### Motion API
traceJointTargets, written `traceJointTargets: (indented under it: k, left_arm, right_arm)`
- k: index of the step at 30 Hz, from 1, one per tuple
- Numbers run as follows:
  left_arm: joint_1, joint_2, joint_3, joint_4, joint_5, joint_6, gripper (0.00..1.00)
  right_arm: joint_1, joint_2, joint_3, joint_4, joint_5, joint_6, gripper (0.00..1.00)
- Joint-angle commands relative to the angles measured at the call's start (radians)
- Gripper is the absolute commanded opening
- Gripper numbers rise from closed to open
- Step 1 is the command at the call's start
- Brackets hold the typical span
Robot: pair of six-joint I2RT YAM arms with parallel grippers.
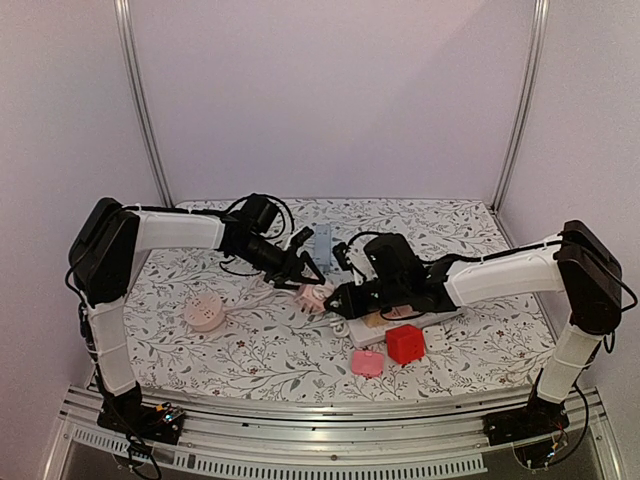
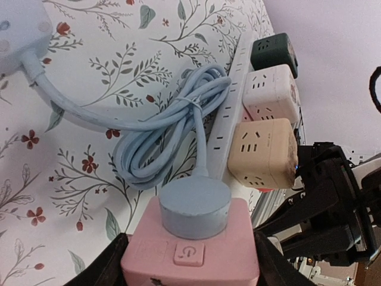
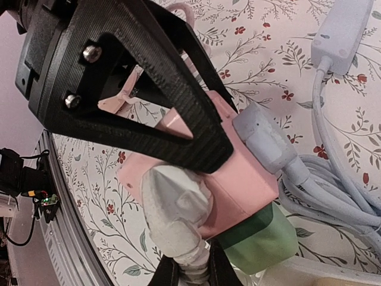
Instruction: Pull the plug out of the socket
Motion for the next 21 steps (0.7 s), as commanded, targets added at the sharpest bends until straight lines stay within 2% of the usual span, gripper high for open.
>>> traceJointTargets:
  k: [1,5,11,21]
  left_arm:
    - [-0.004,-0.024,-0.015,-0.081,-0.076,0.057,0.37]
    - [0.004,-0.005,-0.003,-0.127,-0.158,0.047,0.37]
    - [0.014,0.009,-0.001,-0.138,-0.187,0.029,0.37]
    - [0.014,0.009,0.012,-0.183,-0.271,0.052,0.37]
  right_arm:
    - [-0.061,-0.06,-0.011,0.24,0.008,0.111,0.0]
    - [-0.036,-0.088,-0.018,0.253,-0.012,0.05,0.0]
    - [0.01,-0.127,-0.013,0.221,0.01,-0.066,0.0]
    - [0.028,-0.127,0.044,0.134,0.059,-0.093,0.0]
